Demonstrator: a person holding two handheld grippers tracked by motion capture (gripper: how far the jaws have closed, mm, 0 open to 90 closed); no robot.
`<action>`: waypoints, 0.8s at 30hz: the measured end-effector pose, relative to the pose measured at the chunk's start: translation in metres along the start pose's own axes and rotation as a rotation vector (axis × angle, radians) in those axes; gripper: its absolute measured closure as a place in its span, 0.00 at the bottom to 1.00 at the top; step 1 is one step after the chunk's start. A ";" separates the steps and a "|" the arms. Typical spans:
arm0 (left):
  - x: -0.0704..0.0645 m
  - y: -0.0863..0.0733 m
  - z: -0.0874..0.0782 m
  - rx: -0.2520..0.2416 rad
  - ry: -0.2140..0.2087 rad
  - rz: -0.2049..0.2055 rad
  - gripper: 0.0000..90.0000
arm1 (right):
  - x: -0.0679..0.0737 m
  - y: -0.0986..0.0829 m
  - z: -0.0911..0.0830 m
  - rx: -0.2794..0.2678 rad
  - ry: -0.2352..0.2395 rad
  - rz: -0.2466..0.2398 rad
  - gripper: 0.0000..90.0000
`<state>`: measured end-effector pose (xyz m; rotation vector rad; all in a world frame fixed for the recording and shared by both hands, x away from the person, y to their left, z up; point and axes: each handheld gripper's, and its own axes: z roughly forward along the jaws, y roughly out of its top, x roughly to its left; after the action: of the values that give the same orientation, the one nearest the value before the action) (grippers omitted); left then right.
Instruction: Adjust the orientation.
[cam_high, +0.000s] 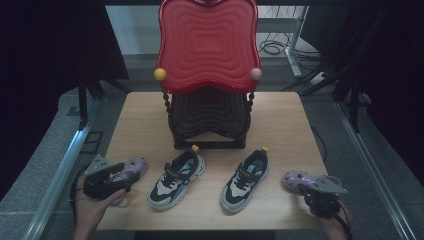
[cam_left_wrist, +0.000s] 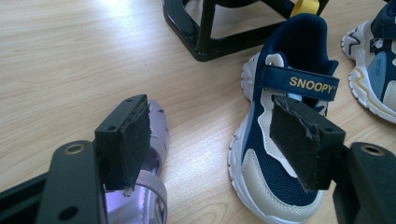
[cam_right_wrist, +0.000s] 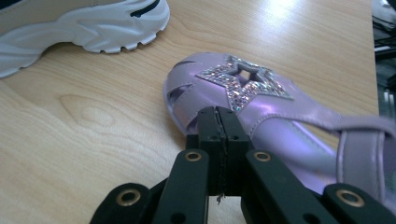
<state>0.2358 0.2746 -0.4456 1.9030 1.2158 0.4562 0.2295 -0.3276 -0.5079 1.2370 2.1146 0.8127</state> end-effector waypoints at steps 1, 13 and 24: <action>0.000 0.000 0.000 0.002 0.000 0.002 0.33 | 0.002 0.002 0.001 0.005 -0.008 -0.006 1.00; 0.002 -0.001 0.002 0.004 -0.003 -0.005 0.33 | 0.010 0.013 0.009 -0.006 -0.030 0.017 1.00; 0.005 -0.002 -0.001 -0.003 -0.001 -0.015 0.33 | -0.058 0.023 -0.030 -0.202 -0.009 0.177 1.00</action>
<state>0.2362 0.2794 -0.4469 1.8906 1.2273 0.4488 0.2452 -0.3773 -0.4623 1.3276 1.8811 1.0679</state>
